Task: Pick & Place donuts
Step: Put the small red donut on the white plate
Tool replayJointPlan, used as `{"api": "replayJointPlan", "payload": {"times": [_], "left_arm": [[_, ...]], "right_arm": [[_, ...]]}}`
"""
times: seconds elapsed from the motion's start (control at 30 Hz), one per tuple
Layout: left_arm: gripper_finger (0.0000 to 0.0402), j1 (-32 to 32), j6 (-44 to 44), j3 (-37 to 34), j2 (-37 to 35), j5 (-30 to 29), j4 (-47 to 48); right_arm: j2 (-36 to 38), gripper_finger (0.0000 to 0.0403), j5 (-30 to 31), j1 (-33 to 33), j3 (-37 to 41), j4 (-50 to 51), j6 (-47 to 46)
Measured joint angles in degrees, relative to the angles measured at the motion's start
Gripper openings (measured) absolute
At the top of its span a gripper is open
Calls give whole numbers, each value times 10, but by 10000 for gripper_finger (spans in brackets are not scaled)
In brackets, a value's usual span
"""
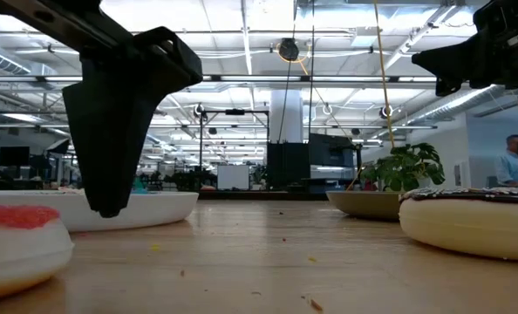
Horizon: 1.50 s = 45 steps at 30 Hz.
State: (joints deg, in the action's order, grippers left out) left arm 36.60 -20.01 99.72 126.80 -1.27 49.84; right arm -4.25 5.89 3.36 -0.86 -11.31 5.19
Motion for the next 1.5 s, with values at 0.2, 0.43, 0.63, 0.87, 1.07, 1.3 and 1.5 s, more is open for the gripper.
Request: {"api": "replayJointPlan", "payload": {"times": [0.2, 0.43, 0.63, 0.87, 1.07, 1.3, 1.5], "left_arm": [[354, 0, -1, 0, 0, 0, 0], [353, 0, -10, -20, 0, 11, -3], [353, 1, -12, -45, -2, 7, -22], [353, 0, -11, -46, -2, -1, -36], [353, 0, 7, -46, -2, -1, -36], [319, 2, 17, -46, -1, -7, -39], [235, 3, 22, -47, -1, -7, -39]], "right_arm": [[0, 0, 0, 0, 0, 0, 0], [0, 0, 0, 0, 0, 0, 0], [0, 0, 0, 0, 0, 0, 0], [0, 0, 0, 0, 0, 3, -4], [0, 0, 0, 0, 0, 4, -1], [0, 0, 0, 0, 0, 4, 0], [0, 0, 0, 0, 0, 4, -6]]}}
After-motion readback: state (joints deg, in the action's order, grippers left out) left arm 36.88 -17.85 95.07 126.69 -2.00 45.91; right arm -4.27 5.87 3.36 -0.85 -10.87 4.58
